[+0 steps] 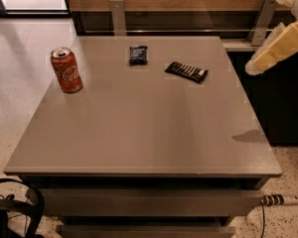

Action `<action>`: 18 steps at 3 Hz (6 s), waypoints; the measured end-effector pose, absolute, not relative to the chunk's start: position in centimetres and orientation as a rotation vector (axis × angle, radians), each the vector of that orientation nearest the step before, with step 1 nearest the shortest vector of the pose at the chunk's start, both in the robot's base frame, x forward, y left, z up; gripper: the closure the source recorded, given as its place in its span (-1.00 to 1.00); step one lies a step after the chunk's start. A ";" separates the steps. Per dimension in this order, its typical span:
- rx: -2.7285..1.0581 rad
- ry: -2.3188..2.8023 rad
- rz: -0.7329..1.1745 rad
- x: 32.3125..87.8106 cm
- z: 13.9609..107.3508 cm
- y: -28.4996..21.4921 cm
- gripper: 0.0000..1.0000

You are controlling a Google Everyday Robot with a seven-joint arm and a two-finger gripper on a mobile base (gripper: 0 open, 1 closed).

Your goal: Pick rxbar chocolate

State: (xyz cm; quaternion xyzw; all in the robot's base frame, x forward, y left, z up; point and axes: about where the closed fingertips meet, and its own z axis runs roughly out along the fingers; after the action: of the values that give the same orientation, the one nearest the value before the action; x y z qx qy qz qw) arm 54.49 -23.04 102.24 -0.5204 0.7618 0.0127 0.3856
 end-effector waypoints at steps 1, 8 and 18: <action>-1.218 1.882 0.139 58.3 101.7 -23.0 -1.00; -1.057 1.811 0.551 71.5 89.4 -20.1 -1.00; -1.100 1.805 0.663 69.9 81.7 -15.3 1.00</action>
Offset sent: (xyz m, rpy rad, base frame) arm 0.0716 -0.0070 -0.0357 0.2691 -0.0490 -0.0717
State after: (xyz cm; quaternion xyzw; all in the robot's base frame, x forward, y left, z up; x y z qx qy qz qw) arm 69.94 -15.26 81.71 -0.4443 0.7291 0.2676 0.4467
